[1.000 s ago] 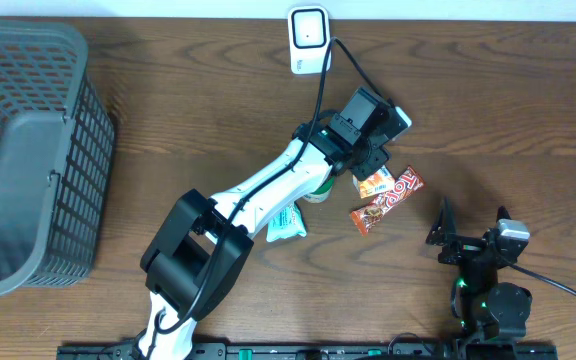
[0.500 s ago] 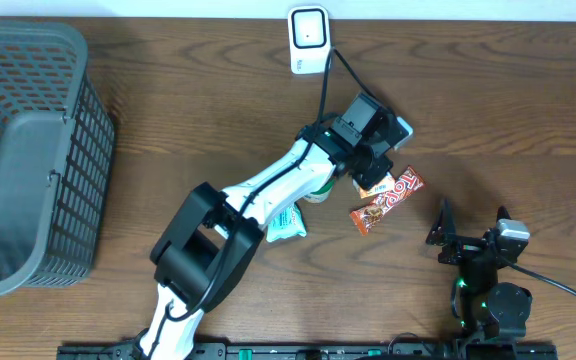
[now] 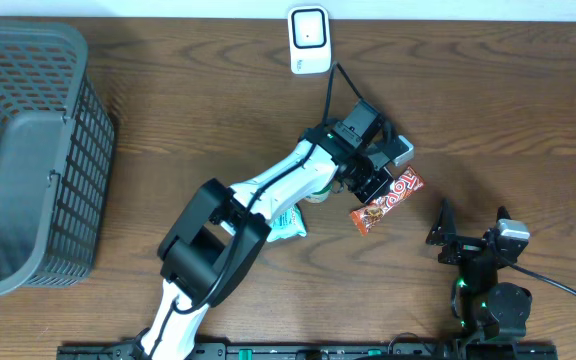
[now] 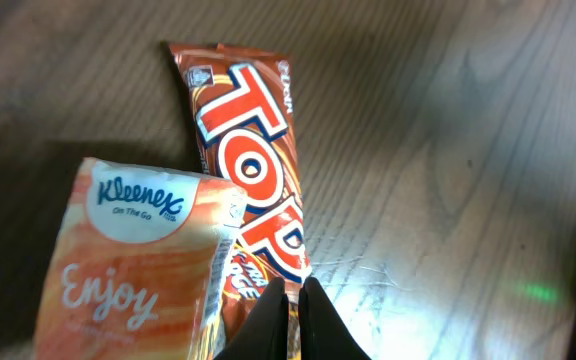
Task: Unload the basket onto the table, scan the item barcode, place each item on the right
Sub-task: 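Lower the Kleenex pack onto the table and open the left gripper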
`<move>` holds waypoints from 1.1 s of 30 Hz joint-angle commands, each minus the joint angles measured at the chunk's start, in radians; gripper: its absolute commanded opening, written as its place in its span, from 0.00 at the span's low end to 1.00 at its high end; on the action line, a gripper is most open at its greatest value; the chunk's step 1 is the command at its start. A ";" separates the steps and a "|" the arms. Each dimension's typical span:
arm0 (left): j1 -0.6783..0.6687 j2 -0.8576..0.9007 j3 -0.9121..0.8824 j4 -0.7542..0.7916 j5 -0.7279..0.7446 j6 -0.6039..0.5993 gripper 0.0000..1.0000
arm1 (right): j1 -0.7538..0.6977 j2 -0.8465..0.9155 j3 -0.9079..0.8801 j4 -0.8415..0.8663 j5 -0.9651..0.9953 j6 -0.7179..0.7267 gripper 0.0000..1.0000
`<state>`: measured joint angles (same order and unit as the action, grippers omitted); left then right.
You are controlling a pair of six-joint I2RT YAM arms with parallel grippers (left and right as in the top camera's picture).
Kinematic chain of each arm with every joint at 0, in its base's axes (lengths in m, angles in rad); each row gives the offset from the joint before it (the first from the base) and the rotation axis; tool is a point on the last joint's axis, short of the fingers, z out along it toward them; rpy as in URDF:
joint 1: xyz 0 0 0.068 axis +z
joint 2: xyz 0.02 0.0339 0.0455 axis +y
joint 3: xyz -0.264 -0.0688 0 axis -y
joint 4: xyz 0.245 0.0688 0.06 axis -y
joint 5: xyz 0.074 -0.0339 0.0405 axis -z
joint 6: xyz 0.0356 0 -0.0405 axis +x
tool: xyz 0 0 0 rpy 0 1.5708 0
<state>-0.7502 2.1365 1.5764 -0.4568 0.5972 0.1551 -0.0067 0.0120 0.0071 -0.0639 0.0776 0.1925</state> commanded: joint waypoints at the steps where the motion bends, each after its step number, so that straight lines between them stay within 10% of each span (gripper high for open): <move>1: -0.004 0.048 -0.009 0.016 0.020 -0.003 0.08 | 0.008 -0.005 -0.002 -0.004 -0.001 -0.014 0.99; 18: -0.003 0.064 -0.009 0.085 -0.393 -0.003 0.08 | 0.008 -0.005 -0.002 -0.004 -0.001 -0.014 0.99; 33: -0.007 -0.061 -0.007 0.112 -0.353 -0.007 0.08 | 0.008 -0.005 -0.002 -0.004 -0.001 -0.014 0.99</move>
<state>-0.7567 2.1468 1.5764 -0.3569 0.2481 0.1535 -0.0067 0.0120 0.0071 -0.0639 0.0776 0.1925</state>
